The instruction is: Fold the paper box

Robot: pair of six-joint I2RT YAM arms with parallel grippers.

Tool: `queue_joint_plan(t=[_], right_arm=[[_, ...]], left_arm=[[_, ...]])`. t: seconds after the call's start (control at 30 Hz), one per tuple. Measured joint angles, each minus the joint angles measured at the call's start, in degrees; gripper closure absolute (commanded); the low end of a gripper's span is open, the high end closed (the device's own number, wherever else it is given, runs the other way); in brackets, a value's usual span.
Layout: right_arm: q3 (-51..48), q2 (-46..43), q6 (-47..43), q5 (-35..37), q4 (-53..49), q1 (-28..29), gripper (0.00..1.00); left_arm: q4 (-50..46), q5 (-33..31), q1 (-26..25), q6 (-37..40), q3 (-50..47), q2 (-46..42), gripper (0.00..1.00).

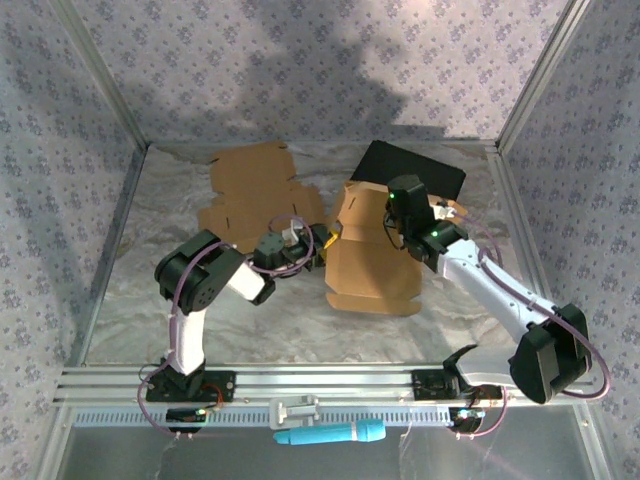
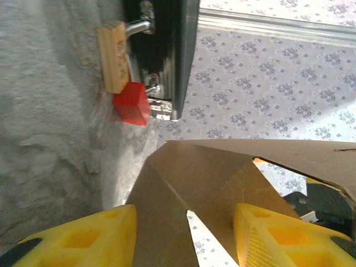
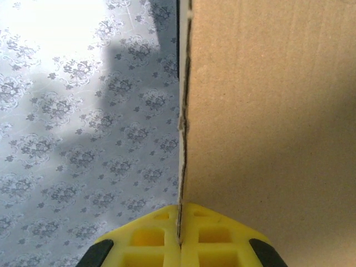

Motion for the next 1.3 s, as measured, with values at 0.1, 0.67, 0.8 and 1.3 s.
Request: queue_joint_plan(t=[0.1, 0.67, 0.8, 1.3], right_arm=[[0.0, 0.0, 0.0, 0.2, -1.1, 1.5, 1.00], [-1.9, 11.2, 0.0, 4.6, 4.5, 17.0, 1.00], [3.0, 14.8, -0.2, 4.6, 2.6, 20.6, 1.00], [13.2, 26.8, -15.5, -5.4, 10.9, 18.7, 1.00]], left_arm=[[-4.0, 0.2, 1.4, 1.4, -5.1, -3.9, 0.38], [-89.3, -6.3, 18.0, 37.4, -4.5, -55.2, 0.41], [-96.5, -6.3, 22.2, 42.7, -4.3, -57.0, 0.43], [-101.7, -7.8, 26.7, 51.5, -3.9, -58.9, 0.45]])
